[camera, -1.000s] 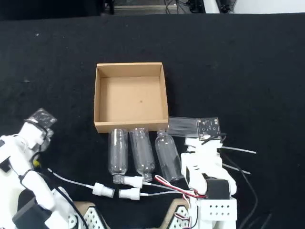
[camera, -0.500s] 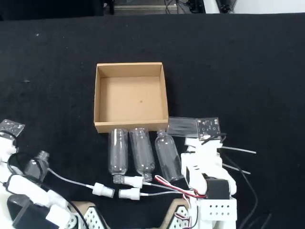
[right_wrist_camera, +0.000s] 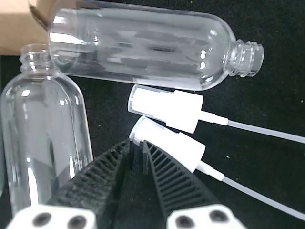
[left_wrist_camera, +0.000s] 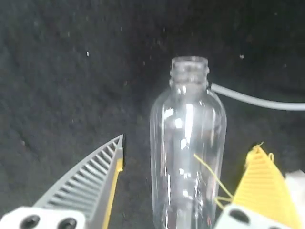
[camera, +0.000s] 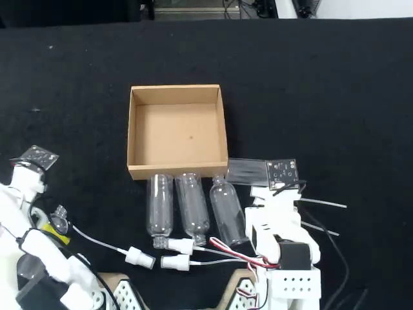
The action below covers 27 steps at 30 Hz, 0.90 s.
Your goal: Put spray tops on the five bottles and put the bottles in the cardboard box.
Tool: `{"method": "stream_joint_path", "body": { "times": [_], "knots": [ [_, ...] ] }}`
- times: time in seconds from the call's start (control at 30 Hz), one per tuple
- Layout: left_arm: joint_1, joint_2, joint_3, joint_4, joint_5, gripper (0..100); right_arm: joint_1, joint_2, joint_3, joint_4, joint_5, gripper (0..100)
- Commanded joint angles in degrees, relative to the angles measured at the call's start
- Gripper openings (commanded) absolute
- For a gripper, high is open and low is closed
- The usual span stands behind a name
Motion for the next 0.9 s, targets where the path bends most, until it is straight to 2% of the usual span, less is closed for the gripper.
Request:
{"method": "stream_joint_path", "body": {
  "times": [0.0, 0.1, 0.5, 0.7, 0.87],
  "knots": [
    [1.8, -0.09, 6.11, -12.4, 0.7, 36, -0.44, -5.41, -0.22, 0.79, 0.26, 1.1],
    [0.84, -0.53, 9.8, -19.78, 0.7, 36, -0.44, -5.41, -0.22, 0.79, 0.26, 1.1],
    [-6.64, -0.09, 4.7, -20.4, 1.32, 36, -0.44, -5.41, -0.22, 0.79, 0.26, 1.1],
    [-6.2, -0.09, 3.74, -19.43, 9.67, 36, -0.44, -5.41, -0.22, 0.79, 0.26, 1.1],
    [-4.0, 0.0, -1.54, -9.93, 10.81, 36, -0.44, -5.41, -0.22, 0.79, 0.26, 1.1]
  ]
}}
